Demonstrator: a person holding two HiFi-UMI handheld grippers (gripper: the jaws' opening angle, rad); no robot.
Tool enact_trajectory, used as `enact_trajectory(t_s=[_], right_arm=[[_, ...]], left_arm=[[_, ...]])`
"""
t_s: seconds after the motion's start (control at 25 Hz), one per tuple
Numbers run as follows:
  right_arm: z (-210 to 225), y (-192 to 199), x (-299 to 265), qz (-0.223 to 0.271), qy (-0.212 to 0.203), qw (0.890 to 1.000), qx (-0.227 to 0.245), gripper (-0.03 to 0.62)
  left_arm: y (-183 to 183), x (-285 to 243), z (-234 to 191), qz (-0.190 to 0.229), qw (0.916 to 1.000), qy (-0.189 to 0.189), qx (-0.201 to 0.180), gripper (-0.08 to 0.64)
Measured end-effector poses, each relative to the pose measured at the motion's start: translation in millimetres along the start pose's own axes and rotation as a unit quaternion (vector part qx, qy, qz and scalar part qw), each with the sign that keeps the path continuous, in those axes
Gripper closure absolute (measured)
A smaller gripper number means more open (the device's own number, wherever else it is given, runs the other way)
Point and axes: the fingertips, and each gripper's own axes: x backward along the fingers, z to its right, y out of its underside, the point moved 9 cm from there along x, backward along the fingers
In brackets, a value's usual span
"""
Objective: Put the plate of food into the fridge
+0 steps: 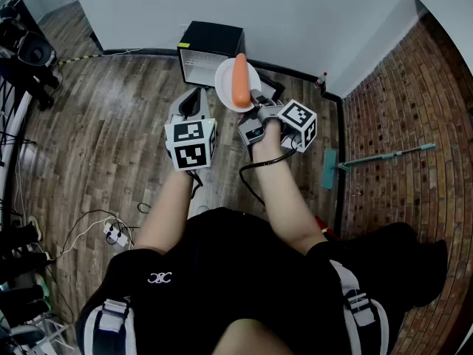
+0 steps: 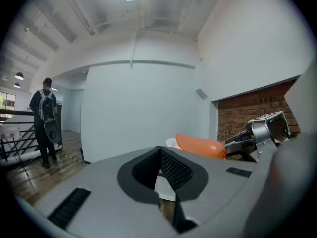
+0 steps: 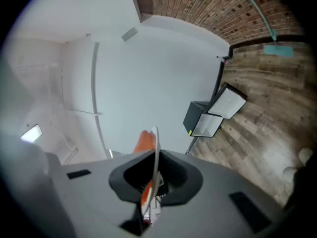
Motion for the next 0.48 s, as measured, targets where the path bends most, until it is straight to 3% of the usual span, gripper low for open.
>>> enact_trajectory(t_s=[0.48], right_arm=[[5.3, 10.5, -27.2, -0.008, 0.003, 1.000, -0.010, 0.555]], left_arm=[[2.0, -15.5, -30.9, -0.007, 0.9998, -0.002, 0.017, 0.566]])
